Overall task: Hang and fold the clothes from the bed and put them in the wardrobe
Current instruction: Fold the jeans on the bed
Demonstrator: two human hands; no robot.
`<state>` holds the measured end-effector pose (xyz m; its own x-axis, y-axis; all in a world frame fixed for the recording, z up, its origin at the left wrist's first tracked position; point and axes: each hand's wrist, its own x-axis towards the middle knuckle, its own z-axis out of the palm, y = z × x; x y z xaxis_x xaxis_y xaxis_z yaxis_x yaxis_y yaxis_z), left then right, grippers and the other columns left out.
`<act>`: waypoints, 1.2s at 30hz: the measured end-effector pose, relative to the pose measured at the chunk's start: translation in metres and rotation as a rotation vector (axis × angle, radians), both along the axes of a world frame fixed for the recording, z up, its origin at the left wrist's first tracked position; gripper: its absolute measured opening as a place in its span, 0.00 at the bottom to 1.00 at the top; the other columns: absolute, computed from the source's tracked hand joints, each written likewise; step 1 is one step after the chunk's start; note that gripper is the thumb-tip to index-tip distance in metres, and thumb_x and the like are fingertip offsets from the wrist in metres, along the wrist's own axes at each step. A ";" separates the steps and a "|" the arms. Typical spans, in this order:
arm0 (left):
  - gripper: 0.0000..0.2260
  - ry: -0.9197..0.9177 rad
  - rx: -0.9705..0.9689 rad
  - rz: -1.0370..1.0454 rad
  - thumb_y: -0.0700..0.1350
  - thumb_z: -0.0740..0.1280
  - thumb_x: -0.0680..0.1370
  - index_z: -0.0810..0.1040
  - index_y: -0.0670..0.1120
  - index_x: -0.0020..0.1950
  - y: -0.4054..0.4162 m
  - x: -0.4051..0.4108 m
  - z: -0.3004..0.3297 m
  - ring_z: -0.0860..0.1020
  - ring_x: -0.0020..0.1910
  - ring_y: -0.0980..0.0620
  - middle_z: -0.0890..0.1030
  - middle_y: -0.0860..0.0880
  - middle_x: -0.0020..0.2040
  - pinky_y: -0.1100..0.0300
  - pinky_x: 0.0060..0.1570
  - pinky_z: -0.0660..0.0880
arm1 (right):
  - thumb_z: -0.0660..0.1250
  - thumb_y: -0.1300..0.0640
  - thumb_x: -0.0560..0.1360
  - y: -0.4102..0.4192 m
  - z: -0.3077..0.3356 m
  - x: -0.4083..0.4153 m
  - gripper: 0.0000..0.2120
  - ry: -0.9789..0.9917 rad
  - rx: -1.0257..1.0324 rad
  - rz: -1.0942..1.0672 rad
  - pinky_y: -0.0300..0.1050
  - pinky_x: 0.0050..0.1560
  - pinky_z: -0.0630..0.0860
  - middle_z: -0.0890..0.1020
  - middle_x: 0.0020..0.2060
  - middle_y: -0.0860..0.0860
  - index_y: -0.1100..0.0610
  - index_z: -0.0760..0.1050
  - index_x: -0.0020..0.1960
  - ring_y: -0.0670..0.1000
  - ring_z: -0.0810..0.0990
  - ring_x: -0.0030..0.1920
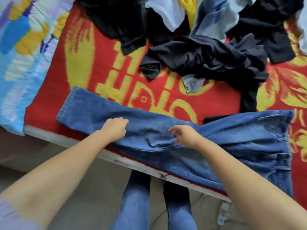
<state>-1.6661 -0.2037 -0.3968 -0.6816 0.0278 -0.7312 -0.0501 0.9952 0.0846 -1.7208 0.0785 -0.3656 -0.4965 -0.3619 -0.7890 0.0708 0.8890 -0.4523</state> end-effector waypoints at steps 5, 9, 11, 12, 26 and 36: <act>0.15 0.043 0.431 0.095 0.44 0.57 0.80 0.71 0.45 0.66 0.158 -0.027 0.026 0.73 0.62 0.42 0.74 0.43 0.64 0.49 0.57 0.71 | 0.57 0.69 0.73 0.143 0.024 -0.090 0.24 0.386 0.333 0.056 0.50 0.58 0.74 0.78 0.59 0.57 0.55 0.74 0.65 0.58 0.76 0.58; 0.16 0.010 0.449 0.102 0.49 0.58 0.81 0.68 0.44 0.67 0.246 -0.025 0.022 0.71 0.61 0.43 0.72 0.43 0.62 0.48 0.56 0.71 | 0.58 0.64 0.75 0.224 0.012 -0.118 0.29 0.288 0.592 0.224 0.56 0.65 0.69 0.67 0.69 0.57 0.50 0.62 0.75 0.60 0.67 0.68; 0.15 0.076 0.344 0.089 0.51 0.59 0.81 0.69 0.43 0.62 0.273 -0.022 0.013 0.71 0.59 0.43 0.71 0.43 0.59 0.50 0.51 0.70 | 0.58 0.62 0.76 0.249 -0.005 -0.111 0.30 0.293 0.674 0.301 0.60 0.69 0.63 0.65 0.70 0.55 0.49 0.58 0.76 0.57 0.62 0.71; 0.14 0.144 0.283 0.083 0.51 0.59 0.81 0.69 0.43 0.60 0.282 -0.022 0.009 0.71 0.58 0.43 0.71 0.43 0.57 0.50 0.49 0.70 | 0.58 0.62 0.76 0.259 -0.013 -0.107 0.30 0.321 0.704 0.310 0.63 0.71 0.58 0.65 0.70 0.55 0.50 0.57 0.76 0.56 0.60 0.72; 0.16 0.560 0.272 -0.372 0.35 0.77 0.56 0.71 0.41 0.33 0.324 0.040 0.044 0.70 0.28 0.44 0.70 0.45 0.31 0.57 0.29 0.65 | 0.65 0.54 0.71 0.397 0.082 0.014 0.12 0.644 0.236 0.451 0.47 0.33 0.61 0.77 0.43 0.51 0.53 0.61 0.46 0.59 0.77 0.41; 0.11 0.087 -0.088 -0.474 0.42 0.57 0.77 0.69 0.47 0.59 0.356 0.106 0.004 0.72 0.57 0.46 0.72 0.48 0.56 0.55 0.55 0.64 | 0.66 0.54 0.77 0.458 -0.011 0.150 0.22 0.337 0.221 -0.309 0.52 0.63 0.70 0.75 0.64 0.56 0.57 0.68 0.69 0.56 0.72 0.65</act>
